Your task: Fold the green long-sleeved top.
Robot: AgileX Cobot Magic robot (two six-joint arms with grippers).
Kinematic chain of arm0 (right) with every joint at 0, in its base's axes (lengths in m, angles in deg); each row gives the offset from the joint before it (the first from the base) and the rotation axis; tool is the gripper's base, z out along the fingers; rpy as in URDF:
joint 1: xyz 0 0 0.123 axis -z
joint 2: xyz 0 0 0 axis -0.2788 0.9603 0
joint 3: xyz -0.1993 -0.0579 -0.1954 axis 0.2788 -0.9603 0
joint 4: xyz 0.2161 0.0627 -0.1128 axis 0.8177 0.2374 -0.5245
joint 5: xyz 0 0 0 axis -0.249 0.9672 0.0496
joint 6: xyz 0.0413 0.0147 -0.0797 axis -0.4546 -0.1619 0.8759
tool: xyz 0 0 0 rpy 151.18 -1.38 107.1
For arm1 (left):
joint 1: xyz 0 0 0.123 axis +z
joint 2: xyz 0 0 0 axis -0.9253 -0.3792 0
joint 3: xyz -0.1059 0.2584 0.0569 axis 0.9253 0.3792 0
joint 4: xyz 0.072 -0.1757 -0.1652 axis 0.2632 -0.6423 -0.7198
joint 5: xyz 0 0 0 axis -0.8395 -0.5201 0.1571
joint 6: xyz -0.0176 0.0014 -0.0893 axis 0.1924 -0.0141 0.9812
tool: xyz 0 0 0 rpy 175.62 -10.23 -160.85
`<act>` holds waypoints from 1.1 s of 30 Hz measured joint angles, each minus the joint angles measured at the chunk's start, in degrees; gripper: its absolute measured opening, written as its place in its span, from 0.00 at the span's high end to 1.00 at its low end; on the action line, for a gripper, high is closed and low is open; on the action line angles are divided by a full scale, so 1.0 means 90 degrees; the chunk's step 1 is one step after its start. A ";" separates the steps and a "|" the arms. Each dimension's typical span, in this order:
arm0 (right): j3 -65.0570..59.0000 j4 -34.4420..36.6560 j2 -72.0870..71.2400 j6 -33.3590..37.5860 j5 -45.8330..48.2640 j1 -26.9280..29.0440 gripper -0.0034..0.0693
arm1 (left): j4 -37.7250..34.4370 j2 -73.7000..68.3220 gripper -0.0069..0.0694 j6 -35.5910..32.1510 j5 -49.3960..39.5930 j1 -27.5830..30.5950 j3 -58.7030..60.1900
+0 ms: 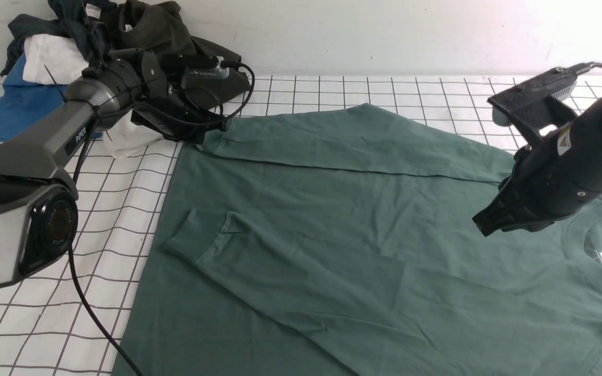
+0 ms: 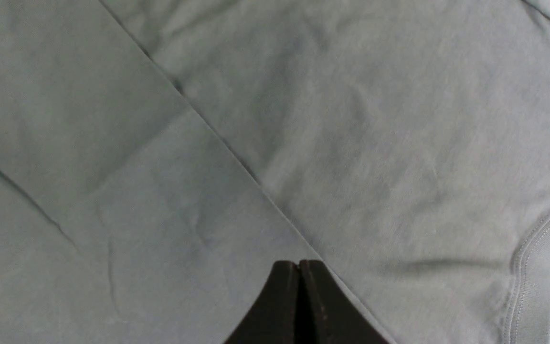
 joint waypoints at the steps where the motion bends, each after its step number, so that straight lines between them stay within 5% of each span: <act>1: 0.0000 0.0000 0.0000 0.0000 0.0000 0.0000 0.97 | 0.0000 0.0040 0.89 0.0000 -0.0039 0.0000 -0.0035; 18: 0.0006 -0.0417 -0.0179 -0.0006 0.0289 0.0000 0.97 | -0.0472 0.2038 0.89 -0.0668 -0.2894 -0.0196 -0.0775; 33: 0.0006 0.0147 -0.1856 -0.0013 0.1151 0.0000 0.97 | -0.0188 0.4913 0.89 -0.0803 -0.2307 -0.0196 0.4807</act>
